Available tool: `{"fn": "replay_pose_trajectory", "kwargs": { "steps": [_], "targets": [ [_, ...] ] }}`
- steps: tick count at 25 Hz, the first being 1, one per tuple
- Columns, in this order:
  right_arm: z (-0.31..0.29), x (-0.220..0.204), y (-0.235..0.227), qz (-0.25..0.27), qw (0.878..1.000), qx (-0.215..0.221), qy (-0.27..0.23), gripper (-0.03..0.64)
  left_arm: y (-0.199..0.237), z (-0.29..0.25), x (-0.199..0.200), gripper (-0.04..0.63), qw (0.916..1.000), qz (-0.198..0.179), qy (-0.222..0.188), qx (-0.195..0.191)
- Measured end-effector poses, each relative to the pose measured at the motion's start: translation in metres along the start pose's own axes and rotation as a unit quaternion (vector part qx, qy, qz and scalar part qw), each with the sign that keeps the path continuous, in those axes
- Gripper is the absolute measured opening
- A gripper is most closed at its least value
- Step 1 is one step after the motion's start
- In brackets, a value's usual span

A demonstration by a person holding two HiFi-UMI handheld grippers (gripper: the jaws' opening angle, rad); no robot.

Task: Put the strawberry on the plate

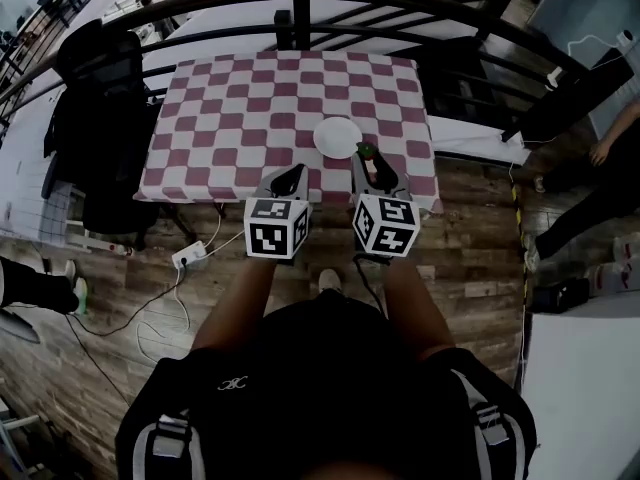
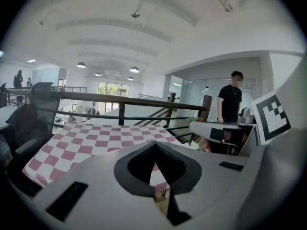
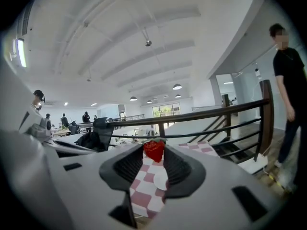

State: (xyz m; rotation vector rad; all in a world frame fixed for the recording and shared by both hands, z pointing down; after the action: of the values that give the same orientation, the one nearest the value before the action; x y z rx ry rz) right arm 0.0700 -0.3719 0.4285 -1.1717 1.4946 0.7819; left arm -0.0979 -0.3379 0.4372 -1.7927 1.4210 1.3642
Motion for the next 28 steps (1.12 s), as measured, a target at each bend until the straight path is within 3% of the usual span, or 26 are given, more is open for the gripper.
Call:
{"fn": "replay_pose_trajectory", "kwargs": {
  "steps": [12, 20, 28],
  "targets": [
    [-0.11, -0.02, -0.047, 0.018, 0.997, 0.037, 0.062, 0.144, 0.021, -0.096, 0.023, 0.0, 0.9995, 0.01, 0.024, 0.019],
    [-0.175, -0.064, -0.049, 0.048, 0.988, 0.037, 0.144, 0.144, 0.047, -0.112, 0.03, 0.0, 0.9987, 0.013, 0.04, 0.027],
    [-0.224, -0.124, -0.041, 0.099, 0.969, 0.018, 0.225, 0.144, 0.073, -0.106, 0.013, 0.0, 0.9976, 0.036, 0.046, 0.038]
  ]
}}
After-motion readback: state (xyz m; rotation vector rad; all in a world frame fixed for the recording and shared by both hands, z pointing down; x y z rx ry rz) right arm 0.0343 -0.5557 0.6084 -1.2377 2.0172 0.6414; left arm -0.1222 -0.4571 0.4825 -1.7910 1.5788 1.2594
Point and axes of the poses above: the fingertips, and each gripper's own axes: z backward along the fingers, y to its left, x out of its top, the point moved 7 cm from there along z, backward along the fingers, and after that the axes turned 5 degrees about -x, right-handed, at the moved point
